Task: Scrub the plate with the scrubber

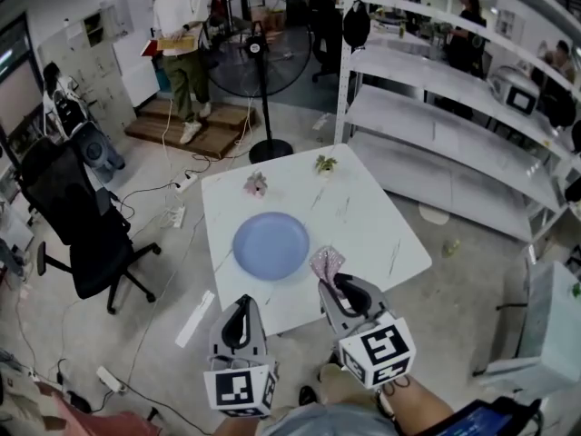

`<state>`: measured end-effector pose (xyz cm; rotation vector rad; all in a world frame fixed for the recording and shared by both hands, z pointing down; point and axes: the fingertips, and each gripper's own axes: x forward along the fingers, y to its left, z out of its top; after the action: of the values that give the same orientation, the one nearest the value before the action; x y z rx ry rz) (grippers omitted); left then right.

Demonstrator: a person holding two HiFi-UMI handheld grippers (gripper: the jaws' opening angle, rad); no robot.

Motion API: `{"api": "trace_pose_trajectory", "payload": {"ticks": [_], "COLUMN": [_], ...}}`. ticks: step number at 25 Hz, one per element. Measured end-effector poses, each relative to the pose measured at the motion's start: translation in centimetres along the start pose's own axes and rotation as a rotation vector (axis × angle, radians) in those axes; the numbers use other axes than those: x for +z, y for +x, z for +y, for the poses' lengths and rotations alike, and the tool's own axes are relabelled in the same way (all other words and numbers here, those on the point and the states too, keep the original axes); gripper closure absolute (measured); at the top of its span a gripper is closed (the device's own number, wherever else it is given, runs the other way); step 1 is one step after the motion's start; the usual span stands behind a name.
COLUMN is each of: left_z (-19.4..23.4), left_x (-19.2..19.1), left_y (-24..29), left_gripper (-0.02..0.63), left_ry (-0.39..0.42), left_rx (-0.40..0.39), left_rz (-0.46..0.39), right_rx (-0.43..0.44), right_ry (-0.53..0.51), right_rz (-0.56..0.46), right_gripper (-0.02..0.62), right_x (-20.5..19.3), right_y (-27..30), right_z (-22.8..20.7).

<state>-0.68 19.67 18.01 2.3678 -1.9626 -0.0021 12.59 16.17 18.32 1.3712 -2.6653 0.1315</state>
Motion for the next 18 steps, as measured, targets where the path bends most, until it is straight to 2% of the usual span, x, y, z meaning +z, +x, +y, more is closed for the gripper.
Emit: {"api": "trace_pose_trajectory", "payload": {"ticks": [9, 13, 18], "left_z": [1.0, 2.1, 2.9], "left_x": [-2.3, -3.6, -3.2], "left_y": [7.6, 12.3, 17.5], "left_gripper": [0.600, 0.599, 0.598], "left_ry": [0.026, 0.046, 0.068], "left_rx": [0.032, 0.072, 0.135], "left_rz": [0.077, 0.132, 0.183], "right_rx": [0.016, 0.038, 0.090], "right_ry": [0.047, 0.071, 0.105], "right_rz": [0.037, 0.065, 0.079], "right_gripper": [0.514, 0.514, 0.514], "right_x": [-2.0, -3.1, -3.1], "right_y": [6.3, 10.6, 15.7], "right_z": [-5.4, -9.0, -12.8]}}
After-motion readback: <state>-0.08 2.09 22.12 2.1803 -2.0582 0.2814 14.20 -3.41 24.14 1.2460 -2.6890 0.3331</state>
